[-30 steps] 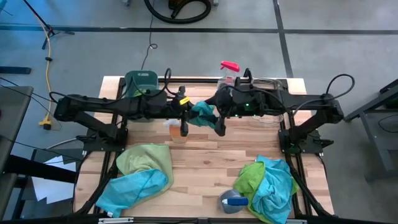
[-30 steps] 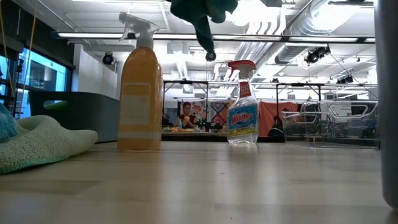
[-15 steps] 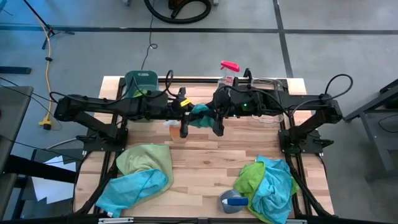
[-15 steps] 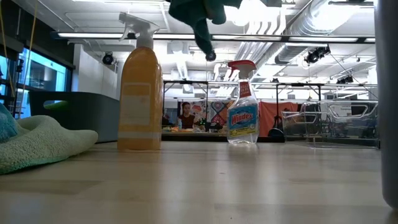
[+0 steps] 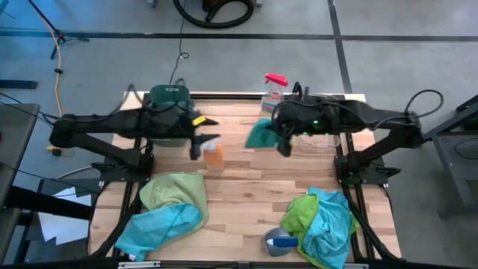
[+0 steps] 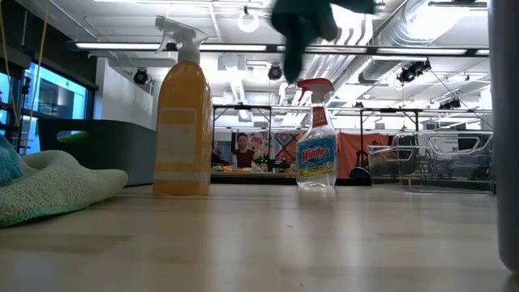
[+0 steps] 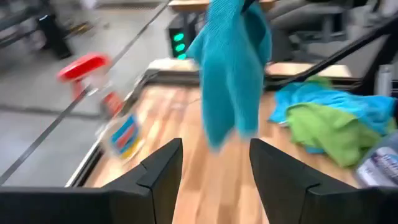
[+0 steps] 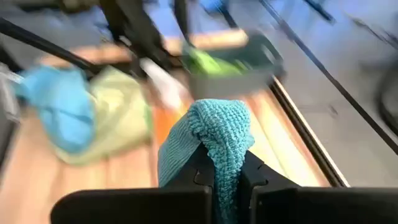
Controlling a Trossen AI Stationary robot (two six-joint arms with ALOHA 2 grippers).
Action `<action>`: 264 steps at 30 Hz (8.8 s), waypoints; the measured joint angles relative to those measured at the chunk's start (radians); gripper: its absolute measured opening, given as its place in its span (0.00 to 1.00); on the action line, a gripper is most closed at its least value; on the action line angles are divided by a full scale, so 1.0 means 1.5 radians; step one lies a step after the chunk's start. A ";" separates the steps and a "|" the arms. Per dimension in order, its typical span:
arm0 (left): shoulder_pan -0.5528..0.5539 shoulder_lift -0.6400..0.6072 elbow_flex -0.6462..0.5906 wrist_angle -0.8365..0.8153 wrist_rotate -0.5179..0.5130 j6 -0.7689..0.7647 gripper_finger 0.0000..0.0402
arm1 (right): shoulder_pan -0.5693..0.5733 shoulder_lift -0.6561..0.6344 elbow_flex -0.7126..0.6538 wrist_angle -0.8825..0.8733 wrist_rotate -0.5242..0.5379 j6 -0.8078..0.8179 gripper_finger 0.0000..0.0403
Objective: Sort microfiber towel by color & place in baskets
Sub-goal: Put the blue microfiber towel into the transparent bin
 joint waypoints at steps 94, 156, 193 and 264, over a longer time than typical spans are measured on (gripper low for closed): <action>0.000 -0.213 -0.145 0.222 0.072 -0.219 0.45 | -0.252 -0.120 -0.350 0.223 -0.576 0.131 0.73; -0.572 0.305 -0.144 -0.322 0.259 -0.994 0.33 | -0.011 -0.118 -0.352 0.535 -0.154 0.043 0.73; -0.216 0.140 0.216 -0.385 0.045 -0.174 0.00 | 0.042 -0.071 -0.307 0.608 -0.162 -0.006 0.73; -0.112 0.275 0.336 -0.268 -0.012 0.038 0.19 | 0.047 0.089 -0.125 0.307 -0.102 -0.113 0.01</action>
